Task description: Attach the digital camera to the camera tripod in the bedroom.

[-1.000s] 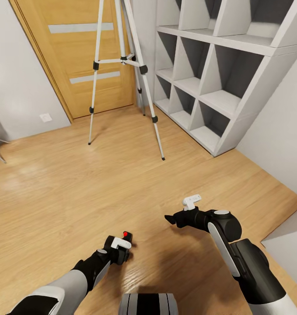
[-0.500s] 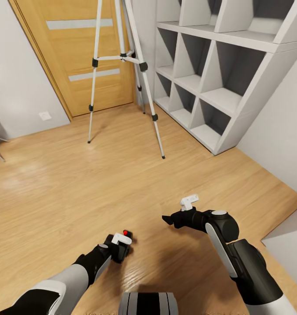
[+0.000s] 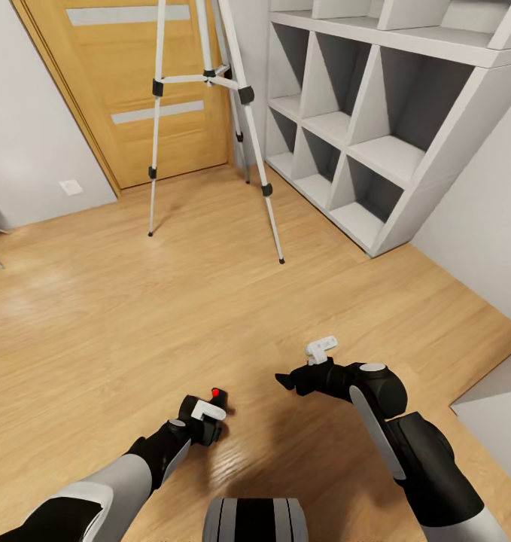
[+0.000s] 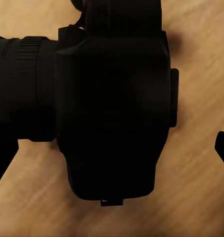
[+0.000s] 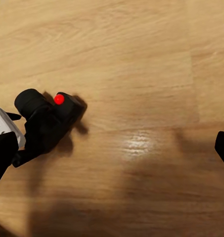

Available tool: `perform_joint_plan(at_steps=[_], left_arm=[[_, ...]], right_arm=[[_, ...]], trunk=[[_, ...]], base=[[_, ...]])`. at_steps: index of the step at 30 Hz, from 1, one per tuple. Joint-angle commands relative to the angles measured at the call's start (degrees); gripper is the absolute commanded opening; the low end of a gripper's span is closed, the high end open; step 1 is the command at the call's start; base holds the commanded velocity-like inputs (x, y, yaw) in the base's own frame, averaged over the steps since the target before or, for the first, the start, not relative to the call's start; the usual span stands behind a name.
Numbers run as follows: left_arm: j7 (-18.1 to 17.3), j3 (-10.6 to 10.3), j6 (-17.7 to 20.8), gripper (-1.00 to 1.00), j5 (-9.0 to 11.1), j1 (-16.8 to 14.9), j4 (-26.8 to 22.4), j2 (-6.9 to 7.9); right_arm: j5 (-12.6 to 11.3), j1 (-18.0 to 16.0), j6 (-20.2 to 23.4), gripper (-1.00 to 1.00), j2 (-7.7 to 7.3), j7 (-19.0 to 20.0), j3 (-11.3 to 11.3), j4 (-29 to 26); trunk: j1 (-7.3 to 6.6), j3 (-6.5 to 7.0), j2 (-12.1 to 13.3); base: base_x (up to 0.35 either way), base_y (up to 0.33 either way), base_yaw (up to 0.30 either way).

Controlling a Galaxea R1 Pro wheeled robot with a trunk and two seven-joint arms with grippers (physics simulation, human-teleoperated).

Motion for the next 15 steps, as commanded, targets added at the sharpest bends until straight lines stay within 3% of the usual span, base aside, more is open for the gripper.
perform_joint_plan(at_steps=[1,5,15], left_arm=[[-0.15,-0.25,0.32,1.00,-0.31,0.03,-0.15,0.04],[-0.16,-0.25,0.26,1.00,-0.33,0.08,-0.15,0.07],[-0.10,-0.25,0.20,1.00,-0.36,0.11,-0.15,0.10]], right_arm=[[-0.12,-0.04,0.22,1.00,-0.03,-0.01,0.06,-0.04],[-0.12,-0.04,0.22,1.00,-0.05,-0.01,0.10,-0.04],[-0.12,-0.04,0.22,1.00,-0.08,-0.01,0.13,-0.04]], trunk=[[-0.01,-0.04,-0.01],[-0.01,-0.04,-0.01],[0.20,-1.81,-0.12]], base=[[0.000,0.000,0.000],[0.000,0.000,0.000],[0.000,0.000,0.000]])
